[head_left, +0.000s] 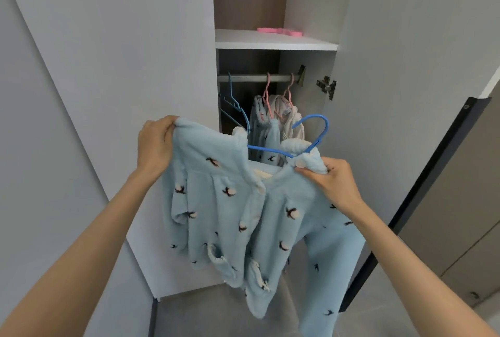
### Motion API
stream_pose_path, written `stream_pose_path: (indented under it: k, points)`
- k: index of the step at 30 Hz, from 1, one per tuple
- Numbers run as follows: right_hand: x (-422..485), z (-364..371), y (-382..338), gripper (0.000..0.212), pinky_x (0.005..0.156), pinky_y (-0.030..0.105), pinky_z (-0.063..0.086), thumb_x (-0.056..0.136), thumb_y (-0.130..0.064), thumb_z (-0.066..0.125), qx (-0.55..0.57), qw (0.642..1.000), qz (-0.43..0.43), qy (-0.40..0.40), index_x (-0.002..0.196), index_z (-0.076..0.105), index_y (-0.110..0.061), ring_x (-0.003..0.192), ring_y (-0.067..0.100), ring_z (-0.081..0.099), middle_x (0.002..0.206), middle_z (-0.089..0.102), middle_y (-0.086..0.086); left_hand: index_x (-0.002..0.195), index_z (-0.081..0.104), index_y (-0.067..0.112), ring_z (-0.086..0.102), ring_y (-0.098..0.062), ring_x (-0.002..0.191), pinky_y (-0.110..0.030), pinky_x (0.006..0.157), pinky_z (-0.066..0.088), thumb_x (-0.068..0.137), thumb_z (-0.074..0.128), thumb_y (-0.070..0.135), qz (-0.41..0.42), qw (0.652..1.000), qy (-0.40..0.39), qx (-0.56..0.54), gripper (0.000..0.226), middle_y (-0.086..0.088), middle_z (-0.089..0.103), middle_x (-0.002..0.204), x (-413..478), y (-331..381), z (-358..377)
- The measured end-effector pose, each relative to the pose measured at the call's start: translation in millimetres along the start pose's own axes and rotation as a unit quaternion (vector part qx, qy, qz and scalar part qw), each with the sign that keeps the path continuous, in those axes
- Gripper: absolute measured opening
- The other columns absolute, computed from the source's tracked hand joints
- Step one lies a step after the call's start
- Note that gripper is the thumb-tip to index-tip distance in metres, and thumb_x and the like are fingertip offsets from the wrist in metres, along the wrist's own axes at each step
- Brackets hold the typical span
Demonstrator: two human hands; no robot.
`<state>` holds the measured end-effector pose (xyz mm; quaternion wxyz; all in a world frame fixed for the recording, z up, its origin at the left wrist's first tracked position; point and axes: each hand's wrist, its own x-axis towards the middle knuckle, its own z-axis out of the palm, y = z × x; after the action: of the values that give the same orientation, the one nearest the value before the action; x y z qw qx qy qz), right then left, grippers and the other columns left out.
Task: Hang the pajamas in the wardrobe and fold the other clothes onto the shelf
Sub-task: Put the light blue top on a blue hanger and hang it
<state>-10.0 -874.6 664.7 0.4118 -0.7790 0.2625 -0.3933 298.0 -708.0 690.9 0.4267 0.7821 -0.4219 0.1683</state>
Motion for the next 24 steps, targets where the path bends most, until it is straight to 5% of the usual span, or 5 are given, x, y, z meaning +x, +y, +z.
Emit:
stream_pose_path:
  k: [4,7,11,19,24]
  points:
    - [5,5,2,0.053,0.059,0.033,0.032,0.064,-0.07,0.068,-0.016,0.999,0.01,0.04,0.057,0.056,-0.018,0.059,0.011,0.039,0.054,0.046,0.001,0.115,0.063,0.008,0.055,-0.025,0.112,-0.025,0.094,0.037,0.097,0.036,0.0,0.01,0.988,-0.152,-0.024,0.034,-0.008,0.064,0.119,3,14,3]
    - [6,13,5,0.029,0.056,0.029,0.031,0.073,-0.061,0.069,-0.085,0.994,0.008,0.063,0.058,0.06,-0.038,0.053,0.002,0.036,0.052,0.046,-0.015,0.117,0.064,0.015,0.054,-0.013,0.113,-0.01,0.094,0.033,0.099,0.04,0.011,0.114,0.973,-0.181,-0.085,0.03,0.002,0.063,0.119,-14,53,12]
    - [7,24,1,0.014,0.054,0.024,0.032,0.08,-0.051,0.068,-0.13,0.989,-0.032,0.059,0.067,0.064,-0.049,0.056,0.0,0.043,0.057,0.051,-0.02,0.125,0.058,0.018,0.054,-0.013,0.097,-0.027,0.092,0.033,0.1,0.041,0.028,0.262,0.914,-0.309,-0.002,0.032,0.003,0.064,0.114,-33,94,40]
    - [14,5,-6,0.016,0.057,0.026,0.027,0.087,-0.018,0.069,-0.258,0.95,-0.145,0.098,0.076,0.069,-0.006,0.082,0.009,0.039,0.086,0.054,-0.009,0.102,0.066,0.032,0.054,-0.021,0.067,-0.038,0.075,0.045,0.101,0.035,0.032,0.154,0.948,-0.274,0.053,0.031,0.001,0.067,0.081,-28,86,54]
    - [2,1,-16,0.023,0.051,0.02,0.019,0.084,-0.016,0.068,-0.269,0.924,-0.222,0.155,0.065,0.059,-0.005,0.064,0.009,0.029,0.075,0.04,-0.007,0.096,0.066,0.031,0.055,-0.022,0.067,-0.036,0.075,0.046,0.101,0.035,0.031,0.111,0.951,-0.281,0.064,0.031,0.002,0.069,0.088,-25,81,57]
